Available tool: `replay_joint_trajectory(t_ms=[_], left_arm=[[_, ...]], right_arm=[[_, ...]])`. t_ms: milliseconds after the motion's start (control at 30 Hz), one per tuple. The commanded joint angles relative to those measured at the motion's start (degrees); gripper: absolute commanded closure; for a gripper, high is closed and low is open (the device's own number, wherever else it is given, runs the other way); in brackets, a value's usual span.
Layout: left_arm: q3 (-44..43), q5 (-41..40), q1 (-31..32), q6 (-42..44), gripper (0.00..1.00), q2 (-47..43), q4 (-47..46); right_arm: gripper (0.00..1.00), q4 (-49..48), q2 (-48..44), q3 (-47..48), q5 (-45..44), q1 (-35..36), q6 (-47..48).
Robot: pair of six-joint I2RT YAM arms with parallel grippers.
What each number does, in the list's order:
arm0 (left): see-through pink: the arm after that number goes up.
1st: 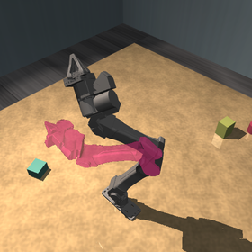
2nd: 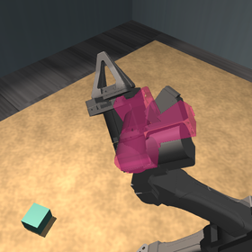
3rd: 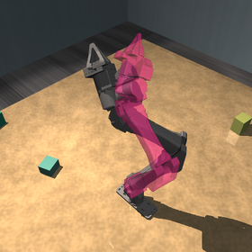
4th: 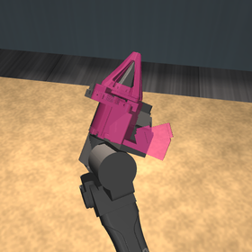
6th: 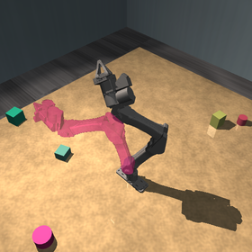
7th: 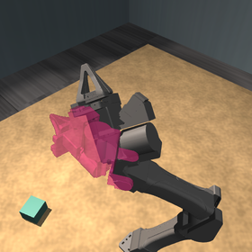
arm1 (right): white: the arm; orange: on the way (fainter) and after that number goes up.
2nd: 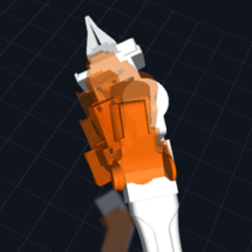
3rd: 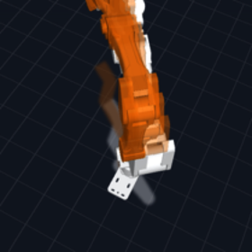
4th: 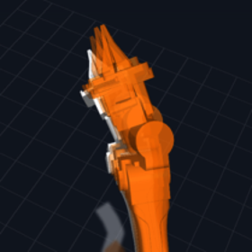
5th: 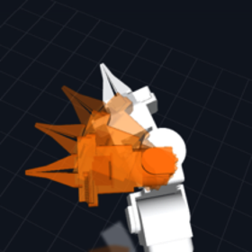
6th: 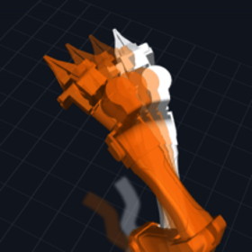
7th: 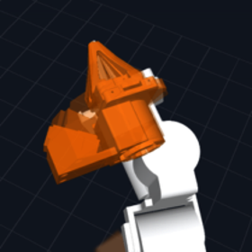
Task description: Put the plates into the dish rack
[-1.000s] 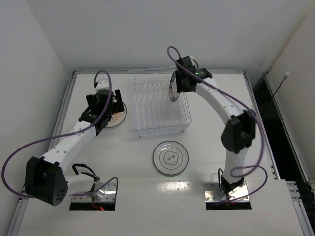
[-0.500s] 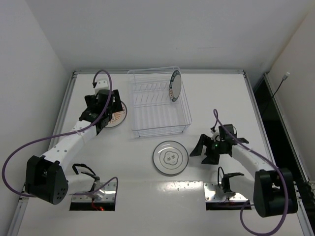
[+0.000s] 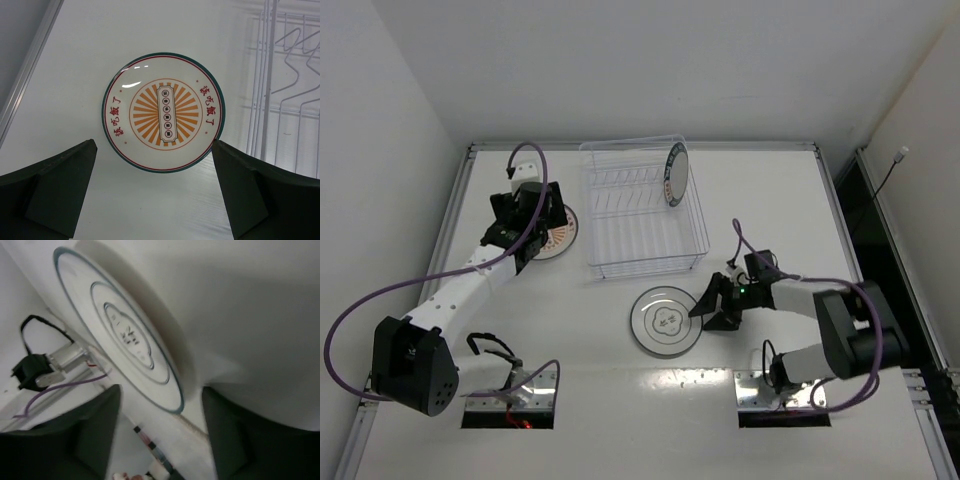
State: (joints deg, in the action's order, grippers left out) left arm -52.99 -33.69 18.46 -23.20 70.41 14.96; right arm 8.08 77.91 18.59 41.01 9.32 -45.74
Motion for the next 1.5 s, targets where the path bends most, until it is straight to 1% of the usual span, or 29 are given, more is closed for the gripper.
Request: replay_joint_trajectory(t_ms=[0,100,200,233,300,333,400,433,467,533,567,600,633,667,733,767,800,833,900,933,1000,1033,1100,1167,1200,1267,1300,1367,1467], left_arm=[[-1.24,-1.02,0.53,-0.53,0.0,-1.24,-0.37],[-1.24,-1.02,0.53,-0.53,0.0,-1.24,-0.37],[-1.76,-1.64,0.53,-0.53,0.0,-1.24,-0.37],[-1.76,-1.64,0.53,-0.53,0.0,-1.24,-0.37],[-1.76,-2.34,0.53,-0.53,0.0,-1.76,-0.37],[-1.76,-2.95,0.53,-0.53,0.0,-1.77,0.15],[-1.76,-3.48,0.53,-0.53,0.0,-1.77,0.16],[-1.76,-3.49,0.53,-0.53,0.0,-1.77,0.16],[-1.76,-3.49,0.53,-0.53,0.0,-2.38,0.16],[-1.76,-4.01,0.53,-1.05,0.0,-2.91,0.68],[-1.76,-4.62,0.53,-1.06,0.0,-2.91,0.68],[-1.76,-4.63,0.53,-1.06,0.0,-3.61,0.68],[-1.76,-5.15,0.53,-1.06,0.0,-3.62,0.68],[-1.76,-5.68,0.53,-1.06,0.0,-3.62,0.68],[-1.76,-5.68,0.53,-1.58,0.0,-4.14,0.68],[-1.76,-6.38,0.53,-1.58,0.0,-4.14,0.68],[-1.76,-6.39,0.53,-1.58,0.0,-4.14,0.68],[-1.76,-6.39,0.53,-1.58,0.0,-4.14,0.68],[-1.76,-7.09,0.53,-1.58,0.0,-4.14,1.21],[-1.76,-7.09,0.53,-1.58,0.0,-4.14,1.21],[-1.76,-7.09,0.53,-1.58,0.0,-4.14,1.21],[-1.76,-7.09,0.53,-1.58,0.0,-4.14,1.21],[-1.76,-7.09,0.53,-1.58,0.0,-3.62,1.21],[-1.76,-7.09,0.53,-2.11,0.0,-3.62,1.91],[-1.76,-7.09,0.53,-2.11,0.0,-3.62,1.91],[-1.76,-7.09,0.53,-2.64,0.0,-3.09,2.52],[-1.76,-7.09,0.53,-2.64,0.0,-3.09,2.53],[-2.29,-7.09,0.53,-3.16,0.0,-3.09,3.14],[-2.81,-7.09,0.53,-3.78,0.0,-2.56,3.14]], right_arm=[[0.45,-7.72,7.5,4.51,-0.67,3.15,0.12],[0.77,-7.72,11.47,6.54,-1.38,4.39,0.12],[0.89,-5.88,12.09,7.86,-1.9,4.91,0.82],[0.94,-3.53,12.09,7.87,-1.9,4.92,2.3],[1.0,0.16,9.3,10.32,-2.43,5.53,4.59],[1.0,6.19,7.89,11.28,-4.26,6.4,7.91],[1.0,12.37,4.03,13.48,-7.59,8.16,10.65],[1.0,15.45,-1.22,14.01,-8.83,8.17,11.62],[1.0,21.57,-4.31,15.15,-10.06,8.78,13.03],[1.0,27.49,-11.08,16.82,-14.63,9.49,13.04],[1.0,33.44,-17.03,19.44,-16.04,10.1,13.04],[1.0,36.37,-19.52,21.21,-18.75,10.1,13.65],[1.0,41.53,-21.72,25.58,-20.17,10.1,13.66],[1.0,43.58,-24.97,28.06,-21.75,10.62,14.18],[1.0,47.01,-25.97,33.68,-26.49,10.63,14.18],[1.0,49.55,-25.97,40.06,-29.56,10.63,14.79],[1.0,50.62,-24.4,43.43,-30.98,10.63,15.67],[1.0,51.33,-22.99,50.16,-32.47,10.63,16.2],[1.0,52.04,-19.48,57.05,-38.79,10.63,18.57],[1.0,52.04,-15.29,63.17,-41.34,10.63,19.36],[1.0,50.63,-10.43,69.09,-46.97,10.63,21.12],[1.0,50.03,-5.19,75.13,-50.91,10.63,21.74],[1.0,49.32,0.37,83.31,-53.04,10.63,22.96],[1.0,48.45,8.08,88.0,-57.09,10.63,23.67],[1.0,47.83,10.57,92.29,-58.06,10.63,23.68],[1.0,47.21,15.49,96.09,-61.4,11.33,24.47],[1.0,48.25,20.57,101.42,-62.62,11.33,24.47],[1.0,47.22,23.94,105.23,-64.04,12.82,24.47],[1.0,42.82,28.94,107.52,-65.97,14.75,24.47]])
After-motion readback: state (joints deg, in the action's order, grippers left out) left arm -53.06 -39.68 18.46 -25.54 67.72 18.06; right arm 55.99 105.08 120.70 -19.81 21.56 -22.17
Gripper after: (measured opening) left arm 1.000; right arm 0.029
